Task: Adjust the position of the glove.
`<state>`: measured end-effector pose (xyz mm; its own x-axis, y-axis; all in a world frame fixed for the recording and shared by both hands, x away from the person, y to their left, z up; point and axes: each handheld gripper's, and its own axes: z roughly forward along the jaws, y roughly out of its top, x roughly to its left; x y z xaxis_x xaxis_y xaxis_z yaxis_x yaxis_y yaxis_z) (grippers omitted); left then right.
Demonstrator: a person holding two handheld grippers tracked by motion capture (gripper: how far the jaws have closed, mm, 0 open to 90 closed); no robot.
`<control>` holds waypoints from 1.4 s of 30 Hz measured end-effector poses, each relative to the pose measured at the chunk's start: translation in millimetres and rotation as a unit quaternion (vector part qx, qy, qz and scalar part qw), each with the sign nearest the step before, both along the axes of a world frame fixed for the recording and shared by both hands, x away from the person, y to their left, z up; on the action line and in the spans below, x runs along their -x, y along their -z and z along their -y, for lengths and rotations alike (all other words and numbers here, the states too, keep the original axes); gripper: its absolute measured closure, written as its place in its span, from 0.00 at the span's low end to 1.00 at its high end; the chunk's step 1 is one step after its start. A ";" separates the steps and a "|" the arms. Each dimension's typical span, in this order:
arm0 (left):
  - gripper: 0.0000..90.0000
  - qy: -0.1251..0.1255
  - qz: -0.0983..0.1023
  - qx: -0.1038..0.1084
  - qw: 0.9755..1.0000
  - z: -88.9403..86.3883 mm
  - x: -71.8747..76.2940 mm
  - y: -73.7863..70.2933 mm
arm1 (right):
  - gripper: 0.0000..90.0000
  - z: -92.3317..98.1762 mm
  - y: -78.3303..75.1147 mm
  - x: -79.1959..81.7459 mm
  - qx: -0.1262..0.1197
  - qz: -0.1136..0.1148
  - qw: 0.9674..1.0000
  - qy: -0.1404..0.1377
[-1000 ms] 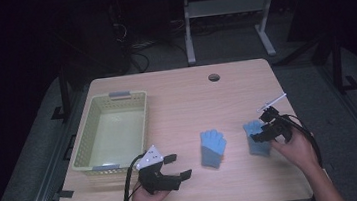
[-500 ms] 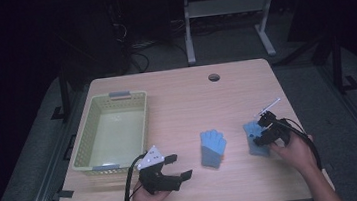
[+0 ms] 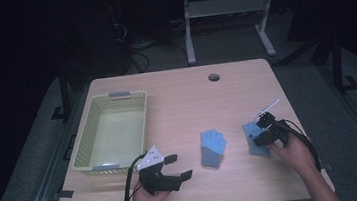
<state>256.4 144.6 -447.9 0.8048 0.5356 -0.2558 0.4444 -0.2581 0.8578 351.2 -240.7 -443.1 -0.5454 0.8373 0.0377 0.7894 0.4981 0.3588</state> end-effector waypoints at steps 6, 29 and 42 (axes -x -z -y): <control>0.22 0.000 0.000 0.002 1.000 0.9 -0.2 0.3 | 0.83 -2.5 -0.8 -1.1 0.000 -0.006 1.000 -0.004; 0.22 -0.002 0.003 0.005 1.000 -0.9 0.3 -0.9 | 0.92 6.7 -13.4 2.5 -0.054 0.004 0.998 0.027; 0.22 -0.006 0.005 0.005 1.000 -2.6 0.8 -2.4 | 0.92 4.6 -29.8 6.5 -0.067 0.020 0.997 0.026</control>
